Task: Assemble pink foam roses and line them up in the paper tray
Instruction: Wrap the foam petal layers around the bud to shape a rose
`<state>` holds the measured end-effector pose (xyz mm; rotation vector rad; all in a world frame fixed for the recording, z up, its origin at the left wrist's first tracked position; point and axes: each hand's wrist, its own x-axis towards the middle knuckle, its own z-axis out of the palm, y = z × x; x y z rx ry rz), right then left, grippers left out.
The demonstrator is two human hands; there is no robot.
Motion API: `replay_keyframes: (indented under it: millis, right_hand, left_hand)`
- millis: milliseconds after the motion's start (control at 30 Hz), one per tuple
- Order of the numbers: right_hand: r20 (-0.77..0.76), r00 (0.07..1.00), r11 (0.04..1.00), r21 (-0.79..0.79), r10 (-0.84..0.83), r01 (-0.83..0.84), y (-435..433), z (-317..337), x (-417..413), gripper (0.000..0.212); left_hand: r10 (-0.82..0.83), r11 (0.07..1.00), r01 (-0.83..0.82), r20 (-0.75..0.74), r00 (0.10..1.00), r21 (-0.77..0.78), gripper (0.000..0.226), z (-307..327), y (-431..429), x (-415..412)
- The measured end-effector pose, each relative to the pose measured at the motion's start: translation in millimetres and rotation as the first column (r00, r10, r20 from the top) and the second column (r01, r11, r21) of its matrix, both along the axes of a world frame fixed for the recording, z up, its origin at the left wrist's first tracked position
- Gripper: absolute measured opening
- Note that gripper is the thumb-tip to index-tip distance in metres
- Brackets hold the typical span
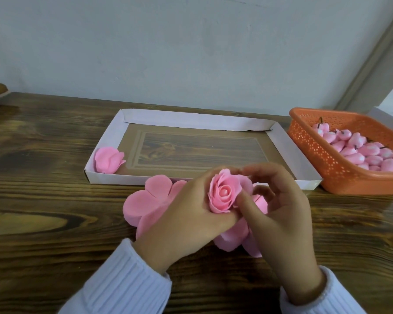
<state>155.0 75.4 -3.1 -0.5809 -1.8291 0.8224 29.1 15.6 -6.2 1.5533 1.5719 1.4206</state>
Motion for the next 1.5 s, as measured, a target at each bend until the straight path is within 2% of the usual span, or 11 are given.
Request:
replay_keyframes:
  millis: [100, 233, 400, 533, 833, 1000, 1100, 1200, 1333, 1400, 1500]
  right_hand:
    - [-0.007, 1.000, 0.998, 0.053, -0.018, 0.018, -0.4, 0.2, -0.1, 0.033]
    - [0.037, 0.998, 0.979, 0.200, -0.049, 0.040, 1.1, -2.4, 1.0, 0.020]
    - [0.105, 0.994, 0.976, 0.220, -0.035, 0.011, 1.7, -2.3, 0.8, 0.013]
    - [0.074, 0.997, 0.989, 0.146, -0.009, -0.002, 1.2, 0.3, 1.3, 0.011]
    - [-0.011, 0.996, 0.996, 0.022, 0.090, -0.090, 0.4, 0.6, 1.2, 0.016]
    - [-0.106, 0.994, 0.990, -0.132, 0.037, -0.051, 2.0, -0.8, 2.1, 0.024]
    - [0.115, 0.993, 0.990, -0.133, -0.021, 0.037, 5.3, -5.3, 1.8, 0.022]
    - [0.354, 0.934, 0.998, -0.069, 0.037, -0.013, 2.6, -7.3, -0.1, 0.025]
    - [0.370, 0.919, 0.990, -0.085, 0.138, -0.115, -2.8, -4.9, -2.5, 0.019]
    - [0.287, 0.941, 0.976, -0.168, 0.180, -0.136, -3.2, -2.9, -1.4, 0.014]
    - [0.183, 0.974, 0.988, -0.105, 0.130, -0.112, -3.5, -1.3, 0.3, 0.004]
  left_hand:
    - [0.013, 1.000, -0.013, 0.003, 1.000, 0.016, 0.015, 0.4, 0.3, 1.3]
    - [-0.041, 0.999, 0.039, 0.068, 0.997, 0.026, 0.032, 4.8, -0.9, 3.0]
    - [-0.051, 0.999, 0.051, 0.098, 0.994, -0.001, 0.047, 2.6, -7.1, 1.0]
    - [-0.010, 1.000, 0.008, 0.081, 0.997, 0.021, 0.021, 4.9, -2.0, 3.3]
    - [-0.011, 0.998, 0.006, 0.101, 0.995, 0.055, 0.012, 6.8, -4.6, 1.9]
    - [0.109, 0.993, -0.115, 0.272, 0.956, 0.007, 0.008, 2.4, -4.5, 5.3]
    - [0.191, 0.973, -0.228, 0.417, 0.889, 0.041, 0.009, 2.8, -2.8, 6.6]
    - [0.206, 0.957, -0.285, 0.584, 0.785, 0.045, 0.012, 3.7, -0.3, 5.0]
    - [0.081, 0.979, -0.195, 0.746, 0.661, 0.066, 0.040, 2.3, 0.8, 1.0]
    - [0.100, 0.974, -0.216, 0.726, 0.681, 0.069, 0.036, 3.3, -0.7, 1.5]
    - [0.226, 0.935, -0.341, 0.581, 0.782, 0.096, 0.008, 2.3, -2.4, 6.6]
